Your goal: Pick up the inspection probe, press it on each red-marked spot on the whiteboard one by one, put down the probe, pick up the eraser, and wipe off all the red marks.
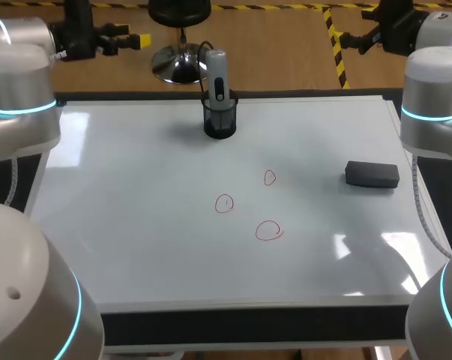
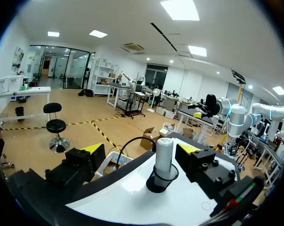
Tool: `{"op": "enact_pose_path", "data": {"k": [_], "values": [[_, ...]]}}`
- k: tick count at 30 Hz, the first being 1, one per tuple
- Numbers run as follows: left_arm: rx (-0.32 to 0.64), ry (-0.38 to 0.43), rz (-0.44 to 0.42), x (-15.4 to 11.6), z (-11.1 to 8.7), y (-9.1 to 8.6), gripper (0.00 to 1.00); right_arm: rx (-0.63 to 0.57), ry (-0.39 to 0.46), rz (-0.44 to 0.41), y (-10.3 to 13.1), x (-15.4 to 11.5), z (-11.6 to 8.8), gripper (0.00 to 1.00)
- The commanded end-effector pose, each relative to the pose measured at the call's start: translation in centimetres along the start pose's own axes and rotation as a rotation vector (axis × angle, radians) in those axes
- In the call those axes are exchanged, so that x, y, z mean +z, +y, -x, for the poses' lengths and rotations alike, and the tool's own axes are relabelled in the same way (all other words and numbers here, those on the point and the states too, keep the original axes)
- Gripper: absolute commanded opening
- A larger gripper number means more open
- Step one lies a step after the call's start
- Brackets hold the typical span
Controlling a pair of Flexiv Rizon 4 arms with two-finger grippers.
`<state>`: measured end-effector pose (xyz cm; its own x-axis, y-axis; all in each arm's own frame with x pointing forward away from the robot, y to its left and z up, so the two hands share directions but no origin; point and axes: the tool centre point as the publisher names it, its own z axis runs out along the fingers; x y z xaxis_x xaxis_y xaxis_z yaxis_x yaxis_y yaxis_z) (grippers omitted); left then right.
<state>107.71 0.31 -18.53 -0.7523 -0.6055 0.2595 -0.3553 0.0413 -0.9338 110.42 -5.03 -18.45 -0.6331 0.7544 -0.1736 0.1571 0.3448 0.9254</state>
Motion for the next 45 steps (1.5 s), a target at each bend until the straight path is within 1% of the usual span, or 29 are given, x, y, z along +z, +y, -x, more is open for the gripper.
{"op": "enact_pose_path", "data": {"k": [1,10,15,17,24,25,29,32,39,45], "values": [[0.013,0.035,-0.009,0.1,0.1,0.9,1.0,0.0,0.0,0.0,0.0,0.0,0.0,1.0],[0.04,0.13,-0.004,1.2,-1.0,1.9,1.0,0.0,0.0,0.0,0.0,0.0,0.0,1.0],[0.074,0.211,0.007,1.7,-1.4,2.2,1.0,0.0,0.0,0.0,0.0,0.0,0.0,1.0],[0.072,0.248,0.004,1.9,-1.5,2.2,1.0,0.0,0.0,0.0,0.0,0.0,0.0,1.0],[0.075,0.325,0.013,2.4,-1.4,2.5,1.0,0.0,0.0,0.0,0.0,0.0,0.0,1.0],[0.067,0.346,0.009,2.5,-1.3,2.6,1.0,0.0,0.0,0.0,0.0,0.0,0.0,1.0],[0.071,0.383,0.012,3.1,-1.3,3.1,1.0,0.0,0.0,0.0,0.0,0.0,0.0,1.0],[0.067,0.407,0.012,3.5,-1.3,3.5,1.0,0.0,0.0,0.0,0.0,0.0,0.0,1.0],[0.05,0.428,0.016,4.6,-0.9,4.5,1.0,0.0,0.0,0.0,0.0,0.0,0.0,1.0],[0.014,0.442,0.003,5.7,-0.8,5.0,1.0,0.0,0.0,0.0,0.0,0.0,0.0,1.0]]}}
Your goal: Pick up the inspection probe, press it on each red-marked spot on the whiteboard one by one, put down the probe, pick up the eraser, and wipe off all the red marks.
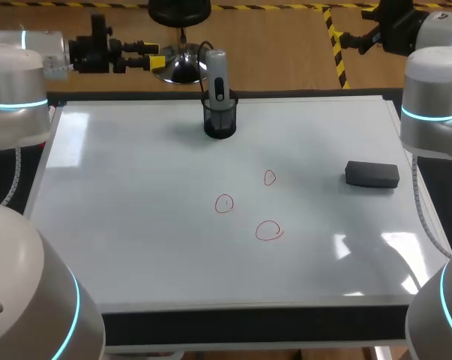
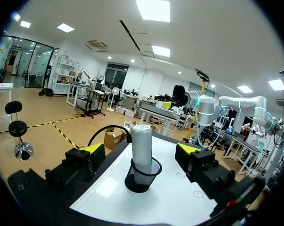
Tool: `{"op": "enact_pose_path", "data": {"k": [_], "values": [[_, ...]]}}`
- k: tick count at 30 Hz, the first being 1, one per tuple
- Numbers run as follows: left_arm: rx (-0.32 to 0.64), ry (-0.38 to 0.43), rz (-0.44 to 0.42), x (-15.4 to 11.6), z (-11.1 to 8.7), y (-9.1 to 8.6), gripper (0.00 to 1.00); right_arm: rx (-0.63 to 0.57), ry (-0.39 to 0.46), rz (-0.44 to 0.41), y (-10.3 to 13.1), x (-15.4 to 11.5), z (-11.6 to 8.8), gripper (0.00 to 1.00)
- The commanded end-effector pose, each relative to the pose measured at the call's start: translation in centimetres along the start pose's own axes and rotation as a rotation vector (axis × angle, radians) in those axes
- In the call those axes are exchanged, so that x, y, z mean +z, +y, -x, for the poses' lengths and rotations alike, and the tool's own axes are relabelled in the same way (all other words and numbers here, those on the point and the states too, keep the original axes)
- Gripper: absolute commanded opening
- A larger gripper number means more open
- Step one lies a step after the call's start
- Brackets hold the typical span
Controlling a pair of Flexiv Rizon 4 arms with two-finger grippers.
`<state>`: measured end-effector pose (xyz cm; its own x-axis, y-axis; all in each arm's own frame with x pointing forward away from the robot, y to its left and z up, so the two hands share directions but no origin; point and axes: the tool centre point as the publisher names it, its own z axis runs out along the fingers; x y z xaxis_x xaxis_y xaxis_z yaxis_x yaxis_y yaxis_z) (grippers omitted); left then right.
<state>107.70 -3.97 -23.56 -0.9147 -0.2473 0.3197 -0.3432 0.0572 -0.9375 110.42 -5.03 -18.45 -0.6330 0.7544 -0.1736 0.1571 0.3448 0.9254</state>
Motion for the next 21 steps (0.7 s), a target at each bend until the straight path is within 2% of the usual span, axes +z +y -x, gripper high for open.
{"op": "enact_pose_path", "data": {"k": [1,12,21], "values": [[-0.017,0.042,-0.014,1.1,0.9,0.7,1.0,0.0,0.0,0.0,0.0,0.0,0.0,1.0],[-0.059,0.081,0.013,3.5,0.9,1.7,1.0,0.0,0.0,0.0,0.0,0.0,0.0,1.0],[-0.077,0.129,0.047,5.3,1.6,2.2,1.0,0.0,0.0,0.0,0.0,0.0,0.0,1.0]]}}
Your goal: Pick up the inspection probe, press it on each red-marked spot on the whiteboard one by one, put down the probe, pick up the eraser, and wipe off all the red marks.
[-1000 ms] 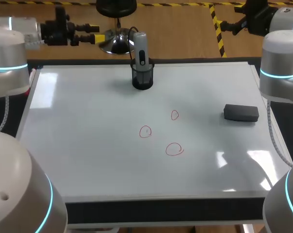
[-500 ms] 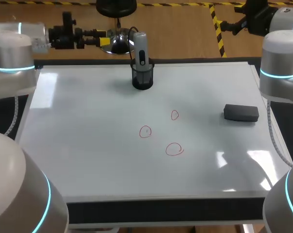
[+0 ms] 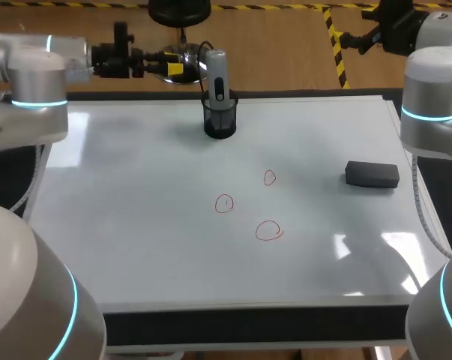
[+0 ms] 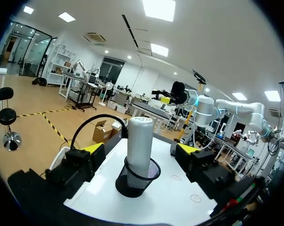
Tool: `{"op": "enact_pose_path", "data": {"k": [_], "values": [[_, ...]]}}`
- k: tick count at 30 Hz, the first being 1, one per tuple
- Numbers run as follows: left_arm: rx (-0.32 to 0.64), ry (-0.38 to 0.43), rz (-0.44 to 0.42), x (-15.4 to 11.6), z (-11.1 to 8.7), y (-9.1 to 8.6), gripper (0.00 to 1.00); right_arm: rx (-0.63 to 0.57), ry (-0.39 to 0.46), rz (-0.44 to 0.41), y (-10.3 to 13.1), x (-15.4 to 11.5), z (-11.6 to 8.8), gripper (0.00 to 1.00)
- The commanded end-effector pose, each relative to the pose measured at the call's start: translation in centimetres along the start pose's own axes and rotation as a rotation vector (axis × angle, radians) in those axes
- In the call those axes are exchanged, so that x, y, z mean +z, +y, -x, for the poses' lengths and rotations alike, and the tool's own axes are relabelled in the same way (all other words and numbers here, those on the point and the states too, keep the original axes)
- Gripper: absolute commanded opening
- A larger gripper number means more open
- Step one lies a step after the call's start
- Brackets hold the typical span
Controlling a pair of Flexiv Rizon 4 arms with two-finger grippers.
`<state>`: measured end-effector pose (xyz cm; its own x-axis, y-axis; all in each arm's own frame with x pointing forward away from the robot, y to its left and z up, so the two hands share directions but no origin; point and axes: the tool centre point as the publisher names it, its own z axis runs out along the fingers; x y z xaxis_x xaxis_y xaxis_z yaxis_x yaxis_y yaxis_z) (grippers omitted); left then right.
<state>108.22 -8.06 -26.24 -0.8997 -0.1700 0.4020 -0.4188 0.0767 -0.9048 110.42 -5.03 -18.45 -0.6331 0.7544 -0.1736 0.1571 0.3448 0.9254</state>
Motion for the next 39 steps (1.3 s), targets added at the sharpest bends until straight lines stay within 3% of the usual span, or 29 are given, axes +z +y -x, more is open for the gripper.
{"op": "enact_pose_path", "data": {"k": [1,16,39], "values": [[-0.001,0.049,0.014,0.9,1.5,-0.1,1.0,0.0,0.0,0.0,0.0,0.0,0.0,1.0],[0.018,0.143,0.017,3.9,3.0,1.1,1.0,0.0,0.0,0.0,0.0,0.0,0.0,1.0],[0.017,0.187,0.002,7.2,1.5,1.4,1.0,0.0,0.0,0.0,0.0,0.0,0.0,1.0]]}}
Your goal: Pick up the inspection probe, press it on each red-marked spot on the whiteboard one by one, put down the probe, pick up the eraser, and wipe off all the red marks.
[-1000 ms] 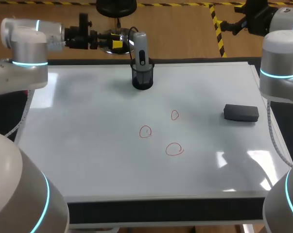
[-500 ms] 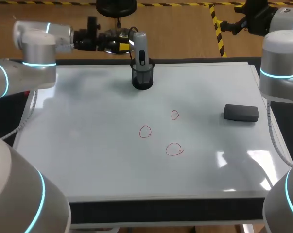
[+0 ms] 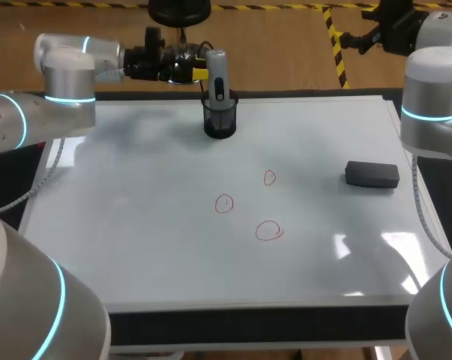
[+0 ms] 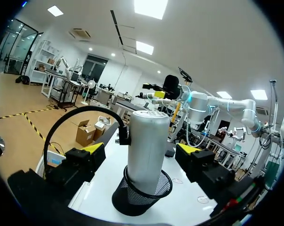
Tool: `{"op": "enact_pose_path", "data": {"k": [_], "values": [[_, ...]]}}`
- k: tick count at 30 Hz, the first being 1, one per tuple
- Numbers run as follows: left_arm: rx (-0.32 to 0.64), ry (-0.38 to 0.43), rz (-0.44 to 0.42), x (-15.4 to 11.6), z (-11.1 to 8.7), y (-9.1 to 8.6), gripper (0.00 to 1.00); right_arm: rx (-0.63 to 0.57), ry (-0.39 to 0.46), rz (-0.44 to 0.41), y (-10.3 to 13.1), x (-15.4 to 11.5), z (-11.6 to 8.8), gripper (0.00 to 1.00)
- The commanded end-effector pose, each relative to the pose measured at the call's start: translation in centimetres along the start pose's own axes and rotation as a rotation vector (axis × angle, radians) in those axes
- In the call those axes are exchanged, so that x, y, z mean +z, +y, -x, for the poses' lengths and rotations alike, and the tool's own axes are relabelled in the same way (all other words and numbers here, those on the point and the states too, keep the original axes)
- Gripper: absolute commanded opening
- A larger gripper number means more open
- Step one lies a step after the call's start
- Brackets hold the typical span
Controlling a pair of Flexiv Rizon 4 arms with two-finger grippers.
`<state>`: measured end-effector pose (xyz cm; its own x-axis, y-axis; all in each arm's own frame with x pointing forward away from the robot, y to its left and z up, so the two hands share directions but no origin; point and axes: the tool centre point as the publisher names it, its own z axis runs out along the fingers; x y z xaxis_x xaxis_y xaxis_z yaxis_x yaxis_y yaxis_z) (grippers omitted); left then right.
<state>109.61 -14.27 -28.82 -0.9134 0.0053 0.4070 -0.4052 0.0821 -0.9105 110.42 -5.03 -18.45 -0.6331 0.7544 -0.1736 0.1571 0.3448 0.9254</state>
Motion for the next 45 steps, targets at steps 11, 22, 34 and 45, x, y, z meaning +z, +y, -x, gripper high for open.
{"op": "enact_pose_path", "data": {"k": [11,22,34,45], "values": [[-0.002,0.043,0.008,2.6,-0.7,0.9,1.0,0.0,0.0,0.0,0.0,0.0,0.0,1.0],[-0.002,0.046,0.032,2.7,-1.3,1.8,1.0,0.0,0.0,0.0,0.0,0.0,0.0,1.0],[0.03,0.062,0.027,2.7,-1.3,2.3,1.0,0.0,0.0,0.0,0.0,0.0,0.0,1.0],[0.057,0.071,0.041,3.1,-1.4,2.3,0.0,0.0,0.0,0.0,0.0,0.0,0.0,1.0]]}}
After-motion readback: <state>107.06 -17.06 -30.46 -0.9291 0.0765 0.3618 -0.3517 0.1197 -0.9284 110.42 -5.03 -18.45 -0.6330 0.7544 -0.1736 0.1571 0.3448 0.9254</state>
